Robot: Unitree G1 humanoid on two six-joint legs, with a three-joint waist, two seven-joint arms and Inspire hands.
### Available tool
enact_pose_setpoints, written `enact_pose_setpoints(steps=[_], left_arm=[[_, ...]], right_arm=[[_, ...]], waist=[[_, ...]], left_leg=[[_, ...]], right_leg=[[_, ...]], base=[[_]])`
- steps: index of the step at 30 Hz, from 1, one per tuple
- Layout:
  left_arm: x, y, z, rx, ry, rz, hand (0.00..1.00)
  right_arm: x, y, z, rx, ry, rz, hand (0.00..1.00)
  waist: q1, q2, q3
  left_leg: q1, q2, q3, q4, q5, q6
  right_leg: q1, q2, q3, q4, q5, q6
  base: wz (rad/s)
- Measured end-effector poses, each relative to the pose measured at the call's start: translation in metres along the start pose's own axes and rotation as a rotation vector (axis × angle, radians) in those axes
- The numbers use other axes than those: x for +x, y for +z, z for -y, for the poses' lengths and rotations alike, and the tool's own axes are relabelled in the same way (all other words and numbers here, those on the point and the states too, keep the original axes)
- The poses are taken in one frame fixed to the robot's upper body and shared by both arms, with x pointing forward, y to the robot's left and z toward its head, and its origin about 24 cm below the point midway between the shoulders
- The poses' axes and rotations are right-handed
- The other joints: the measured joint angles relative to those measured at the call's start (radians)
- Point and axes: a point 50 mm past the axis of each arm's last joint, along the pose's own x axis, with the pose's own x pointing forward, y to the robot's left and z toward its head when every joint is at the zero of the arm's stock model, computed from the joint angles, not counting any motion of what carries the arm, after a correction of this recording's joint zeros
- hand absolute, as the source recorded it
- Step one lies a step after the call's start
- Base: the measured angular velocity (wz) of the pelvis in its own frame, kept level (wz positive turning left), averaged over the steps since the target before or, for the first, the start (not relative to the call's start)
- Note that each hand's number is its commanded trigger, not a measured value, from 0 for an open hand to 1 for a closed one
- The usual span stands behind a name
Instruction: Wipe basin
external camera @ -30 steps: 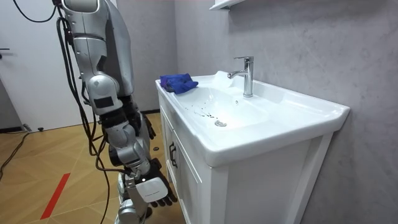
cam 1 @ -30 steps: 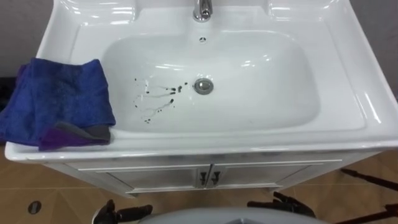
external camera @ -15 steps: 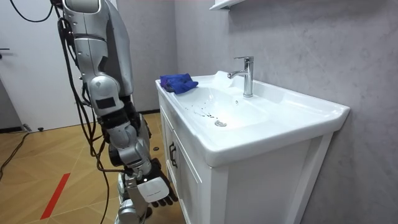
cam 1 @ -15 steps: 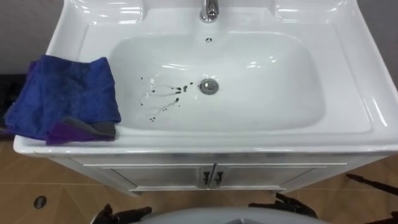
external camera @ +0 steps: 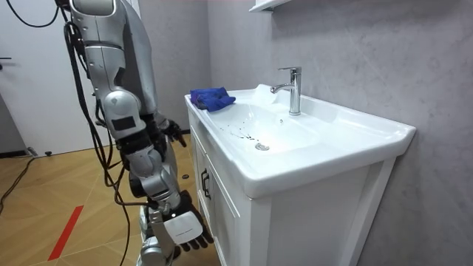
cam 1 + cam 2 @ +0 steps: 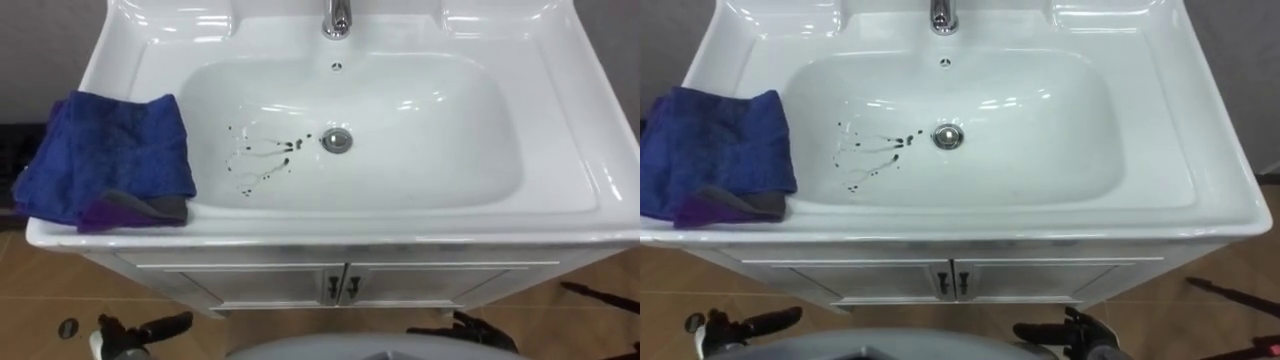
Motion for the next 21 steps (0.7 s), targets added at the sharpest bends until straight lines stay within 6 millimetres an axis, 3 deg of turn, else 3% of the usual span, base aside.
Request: enact_pose_setpoints(steps=[5,13,21], left_arm=[[0.0,0.039,-0.005,0.109,0.131,0.253,0.0],[-0.009,0.058,-0.001,0.28,0.221,0.455,0.0],[-0.01,0.065,-0.008,0.194,0.311,0.47,0.0]], right_arm=[[0.0,0.001,0.001,0.002,-0.006,0.004,0.0],[0.0,0.005,0.0,-0.031,-0.009,0.025,0.0],[-0.001,0.003,0.001,-0.021,-0.026,0.035,0.0]], waist=[[-0.006,0.002,-0.0039],[-0.01,-0.001,-0.0061],[-0.025,0.007,-0.0027]], left_leg=[[-0.004,-0.004,-0.019,0.001,-0.001,0.002],[-0.036,-0.007,-0.049,0.029,-0.001,0.002],[-0.053,-0.009,-0.064,0.04,0.0,0.002]], right_leg=[[-0.002,-0.004,-0.017,-0.002,0.0,0.001],[-0.006,-0.008,-0.045,-0.001,0.0,0.0],[-0.015,-0.008,-0.046,0.003,0.0,0.0]], base=[[0.09],[0.13],[0.05]])
